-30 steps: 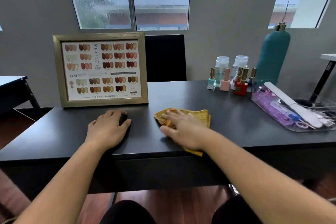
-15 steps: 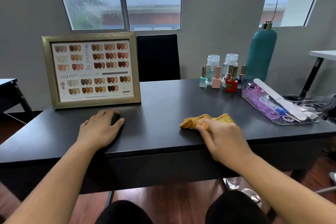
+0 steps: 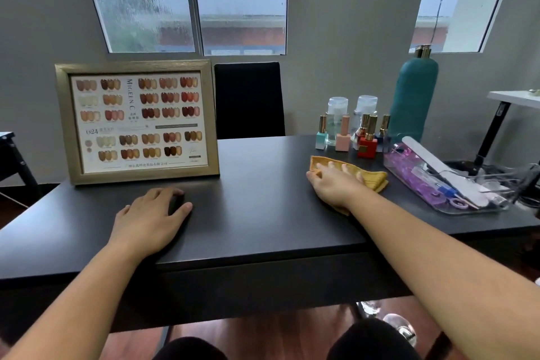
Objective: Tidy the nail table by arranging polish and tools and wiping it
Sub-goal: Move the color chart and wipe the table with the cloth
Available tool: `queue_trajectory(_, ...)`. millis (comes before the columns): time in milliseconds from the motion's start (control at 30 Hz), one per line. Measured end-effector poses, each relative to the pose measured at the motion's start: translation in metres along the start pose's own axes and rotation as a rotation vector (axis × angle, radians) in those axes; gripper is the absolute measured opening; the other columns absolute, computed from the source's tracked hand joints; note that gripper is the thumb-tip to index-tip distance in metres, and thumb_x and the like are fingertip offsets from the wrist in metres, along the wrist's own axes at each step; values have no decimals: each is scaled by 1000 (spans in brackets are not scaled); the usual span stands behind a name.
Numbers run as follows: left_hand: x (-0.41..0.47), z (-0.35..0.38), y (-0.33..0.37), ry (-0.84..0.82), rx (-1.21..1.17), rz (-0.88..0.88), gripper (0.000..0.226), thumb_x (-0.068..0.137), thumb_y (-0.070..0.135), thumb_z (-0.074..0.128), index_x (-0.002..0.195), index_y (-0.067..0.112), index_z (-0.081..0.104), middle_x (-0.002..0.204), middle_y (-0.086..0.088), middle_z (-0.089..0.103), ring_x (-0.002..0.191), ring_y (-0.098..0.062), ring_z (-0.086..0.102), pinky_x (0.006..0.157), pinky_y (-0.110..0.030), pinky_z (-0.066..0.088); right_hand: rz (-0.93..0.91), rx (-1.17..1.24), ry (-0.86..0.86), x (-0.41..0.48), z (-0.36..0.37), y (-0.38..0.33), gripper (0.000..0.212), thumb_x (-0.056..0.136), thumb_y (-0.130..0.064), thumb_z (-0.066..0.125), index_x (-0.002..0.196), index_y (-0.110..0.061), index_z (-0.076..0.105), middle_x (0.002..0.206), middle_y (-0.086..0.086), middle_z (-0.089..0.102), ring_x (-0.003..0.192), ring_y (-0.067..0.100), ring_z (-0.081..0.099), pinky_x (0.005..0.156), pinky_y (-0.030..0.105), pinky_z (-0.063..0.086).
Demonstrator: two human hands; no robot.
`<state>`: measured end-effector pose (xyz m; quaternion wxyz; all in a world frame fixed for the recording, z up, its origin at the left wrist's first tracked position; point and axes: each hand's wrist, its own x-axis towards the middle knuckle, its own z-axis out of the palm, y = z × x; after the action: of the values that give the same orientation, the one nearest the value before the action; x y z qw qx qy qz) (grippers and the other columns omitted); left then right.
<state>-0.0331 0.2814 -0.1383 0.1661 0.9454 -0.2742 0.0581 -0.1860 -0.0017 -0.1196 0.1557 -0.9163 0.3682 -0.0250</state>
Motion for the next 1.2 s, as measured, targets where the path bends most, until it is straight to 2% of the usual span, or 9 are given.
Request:
queue_trajectory(100,0,2,13,6,12,-8,44,89,56,38,127,35,47,138,0,47,125,-24,45,103,-44,36,-191,-39,-28,-12,12,-32,56,98,-50,25,150,-31,20,161,-1,8,148,25,5,118,46,1)
queue_trajectory(267,2,10,48,-51,-5,144,40,90,55,38,125,37,45,135,4,48,124,-20,45,99,-41,38,-596,24,-127,-55,23,-48,57,88,-45,41,144,-42,31,158,-13,16,147,10,9,120,38,4)
queue_trajectory(367,2,12,49,-62,18,156,42,89,58,36,127,40,42,137,7,45,125,-18,43,100,-41,38,-666,115,-244,-59,9,-32,55,84,-39,43,139,-46,39,154,-21,24,144,2,13,118,37,-1)
queue_trajectory(467,-1,13,44,-44,-6,166,43,90,58,34,129,42,40,141,12,42,129,-15,40,105,-43,34,-624,-53,-157,-30,2,-26,51,93,-34,39,143,-44,32,156,-19,21,146,4,11,117,44,-7)
queue_trajectory(600,-3,12,43,-50,-19,174,43,90,58,33,131,43,39,142,14,41,130,-13,39,107,-42,32,-429,-256,-55,19,-1,-21,54,97,-40,29,150,-33,19,160,-7,12,148,16,6,118,47,-6)
queue_trajectory(733,-3,12,44,-42,-33,170,43,90,58,33,130,44,39,140,15,41,130,-11,38,107,-41,31,-271,-276,-15,41,-5,2,58,96,-47,22,150,-26,20,161,5,10,148,27,5,119,47,-2)
queue_trajectory(900,-2,13,45,-54,-21,158,43,89,59,33,130,44,38,141,15,40,131,-11,37,108,-40,29,-109,-200,-23,32,-9,29,66,94,-52,22,152,-21,13,161,9,4,147,31,5,118,45,6)
queue_trajectory(1067,-1,12,46,-45,-17,150,43,89,60,33,129,44,39,141,15,40,130,-12,37,107,-41,30,-71,-179,-6,-6,-5,35,69,95,-52,23,153,-17,8,161,8,0,148,26,1,119,43,3)
queue_trajectory(1200,-1,13,47,-58,-18,140,44,89,60,34,129,43,40,141,14,41,130,-13,38,107,-42,30,-183,-131,2,-44,5,4,66,95,-49,28,152,-21,10,161,5,1,148,24,1,118,42,1)
